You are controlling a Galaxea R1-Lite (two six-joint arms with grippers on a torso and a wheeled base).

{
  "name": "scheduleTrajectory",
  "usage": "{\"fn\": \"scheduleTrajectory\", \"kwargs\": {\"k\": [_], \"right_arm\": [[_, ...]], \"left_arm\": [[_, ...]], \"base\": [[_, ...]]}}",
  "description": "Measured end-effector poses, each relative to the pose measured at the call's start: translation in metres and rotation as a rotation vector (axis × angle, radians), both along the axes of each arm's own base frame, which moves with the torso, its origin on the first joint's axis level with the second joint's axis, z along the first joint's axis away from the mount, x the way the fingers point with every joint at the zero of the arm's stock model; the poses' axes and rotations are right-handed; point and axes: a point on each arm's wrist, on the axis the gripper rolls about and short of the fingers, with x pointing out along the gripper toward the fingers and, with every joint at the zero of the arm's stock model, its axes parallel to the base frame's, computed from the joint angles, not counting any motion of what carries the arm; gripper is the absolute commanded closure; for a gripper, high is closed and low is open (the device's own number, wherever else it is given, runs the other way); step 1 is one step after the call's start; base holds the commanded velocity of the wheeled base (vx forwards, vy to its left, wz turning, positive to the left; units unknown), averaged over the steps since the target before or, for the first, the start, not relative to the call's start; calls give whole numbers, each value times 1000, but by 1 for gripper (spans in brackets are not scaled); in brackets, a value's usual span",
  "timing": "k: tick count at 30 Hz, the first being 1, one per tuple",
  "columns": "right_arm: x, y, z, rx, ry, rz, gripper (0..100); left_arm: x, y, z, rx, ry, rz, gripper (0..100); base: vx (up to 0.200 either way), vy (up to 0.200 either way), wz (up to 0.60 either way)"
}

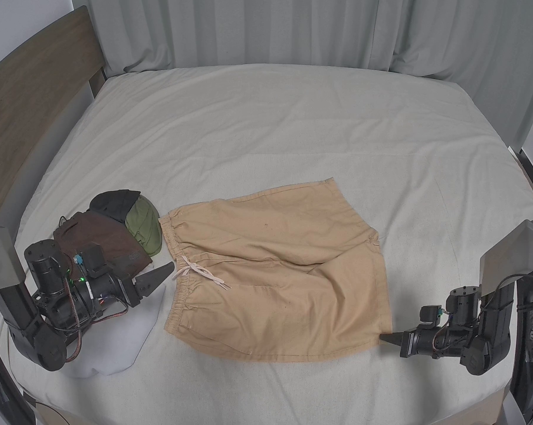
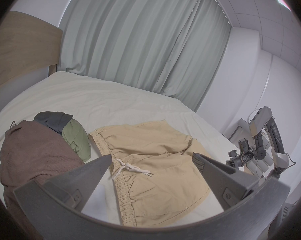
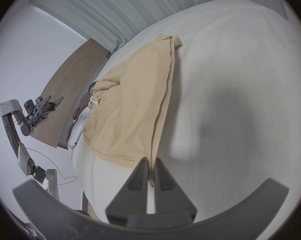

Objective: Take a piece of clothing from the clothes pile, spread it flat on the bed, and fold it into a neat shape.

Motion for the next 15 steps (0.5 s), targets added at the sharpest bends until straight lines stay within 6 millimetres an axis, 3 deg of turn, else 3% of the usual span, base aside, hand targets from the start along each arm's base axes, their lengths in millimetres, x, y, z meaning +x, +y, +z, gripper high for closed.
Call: {"fn": "scheduleTrajectory", "kwargs": {"k": [15], "right_arm": [[-5,-14,3,-4,11,-48,100]], "left_arm": [[1,0,-7,2,28,2,0]], "base": [[0,0,0]]}}
